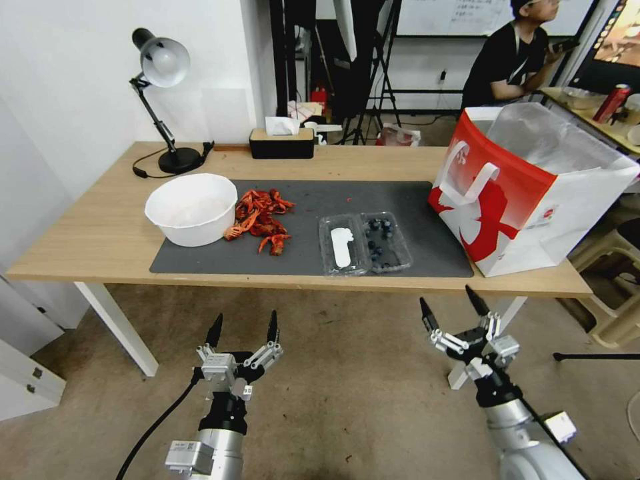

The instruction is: Close the takeout container lid, then place the container into the takeout bag.

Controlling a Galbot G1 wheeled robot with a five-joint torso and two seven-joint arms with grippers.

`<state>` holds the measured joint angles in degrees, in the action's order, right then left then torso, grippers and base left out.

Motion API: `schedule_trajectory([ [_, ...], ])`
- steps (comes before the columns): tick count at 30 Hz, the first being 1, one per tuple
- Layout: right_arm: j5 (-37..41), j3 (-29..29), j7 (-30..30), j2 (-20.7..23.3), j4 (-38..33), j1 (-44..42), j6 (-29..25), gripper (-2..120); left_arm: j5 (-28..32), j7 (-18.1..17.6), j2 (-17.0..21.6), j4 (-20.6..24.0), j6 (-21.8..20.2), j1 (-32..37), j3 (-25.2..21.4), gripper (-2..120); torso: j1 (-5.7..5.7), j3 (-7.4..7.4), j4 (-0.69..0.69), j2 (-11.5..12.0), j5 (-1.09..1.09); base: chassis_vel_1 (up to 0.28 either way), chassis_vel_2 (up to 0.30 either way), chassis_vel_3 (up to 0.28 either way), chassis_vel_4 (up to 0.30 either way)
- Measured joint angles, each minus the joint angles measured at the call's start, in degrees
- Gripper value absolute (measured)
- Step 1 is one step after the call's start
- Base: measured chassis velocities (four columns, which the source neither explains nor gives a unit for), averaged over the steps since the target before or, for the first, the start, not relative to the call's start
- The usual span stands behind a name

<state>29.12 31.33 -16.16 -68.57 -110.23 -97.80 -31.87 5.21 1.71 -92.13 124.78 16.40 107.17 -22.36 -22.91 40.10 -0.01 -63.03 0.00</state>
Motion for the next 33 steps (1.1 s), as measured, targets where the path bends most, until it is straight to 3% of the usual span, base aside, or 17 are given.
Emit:
schedule_trajectory([
  [8,-1.04,-0.30,1.77,-1.09,-0.06,-1.90,-0.12,100,-0.13,-0.07,0.00,-0.52,0.15,0.10,0.64,100,0.00,0.00,0.01,0.00,0.00,0.000,0.000,0.000,0.000],
  [12,-1.30,-0.66,2.30,-0.92,-0.06,-1.93,0.14,100,2.62,-0.24,0.00,-0.40,0.07,0.07,1.74,100,0.00,0.00,0.01,0.00,0.00,0.000,0.000,0.000,0.000],
  [16,-1.49,-1.19,2.52,0.04,-0.04,-1.11,0.76,100,9.29,-1.70,0.00,0.93,-1.42,-1.08,3.91,100,0.00,0.00,0.03,0.00,0.01,0.000,0.000,0.000,0.000],
  [18,-1.54,-1.10,2.55,0.53,-0.36,-1.29,0.88,100,16.85,-3.85,0.70,2.45,-3.80,-3.49,6.58,100,0.00,0.00,0.00,0.01,0.01,0.000,0.000,0.000,0.000],
  [19,-1.54,-1.10,2.55,0.53,-0.36,-1.29,0.88,100,16.85,-3.85,0.70,2.45,-3.80,-3.49,6.58,100,0.00,0.00,0.00,0.01,0.01,0.000,0.000,0.000,0.000],
  [21,-1.95,-0.70,2.55,0.69,-0.90,-2.12,0.87,100,24.99,-5.82,2.65,3.64,-5.86,-6.14,9.15,100,0.00,0.00,0.00,0.01,0.00,0.000,0.000,0.000,0.000],
  [22,-1.95,-0.70,2.55,0.69,-0.90,-2.12,0.87,100,24.99,-5.82,2.65,3.64,-5.86,-6.14,9.15,100,0.00,0.00,0.00,0.01,0.00,0.000,0.000,0.000,0.000],
  [24,-2.38,-0.31,2.55,0.68,-1.36,-3.05,0.85,100,33.38,-9.33,4.85,5.08,-9.11,-8.57,12.37,100,0.00,0.00,0.00,0.01,0.00,0.000,0.000,0.000,0.000],
  [26,-2.50,-0.16,2.55,0.65,-1.46,-3.25,0.84,100,35.16,-10.57,5.30,5.36,-9.80,-9.22,13.18,100,0.00,0.00,0.00,0.01,0.01,0.000,0.000,0.000,0.000],
  [29,-3.08,0.45,2.64,0.39,-1.80,-4.11,0.84,100,42.78,-16.05,7.01,5.02,-11.72,-14.31,17.53,100,-0.01,0.00,0.00,0.01,0.00,0.000,0.000,0.000,0.000],
  [33,-3.47,1.04,2.69,0.00,-2.31,-4.86,0.90,100,45.69,-17.17,7.67,3.06,-12.12,-18.99,20.43,100,-0.01,0.01,0.00,0.01,0.01,0.000,0.000,0.000,0.000],
])
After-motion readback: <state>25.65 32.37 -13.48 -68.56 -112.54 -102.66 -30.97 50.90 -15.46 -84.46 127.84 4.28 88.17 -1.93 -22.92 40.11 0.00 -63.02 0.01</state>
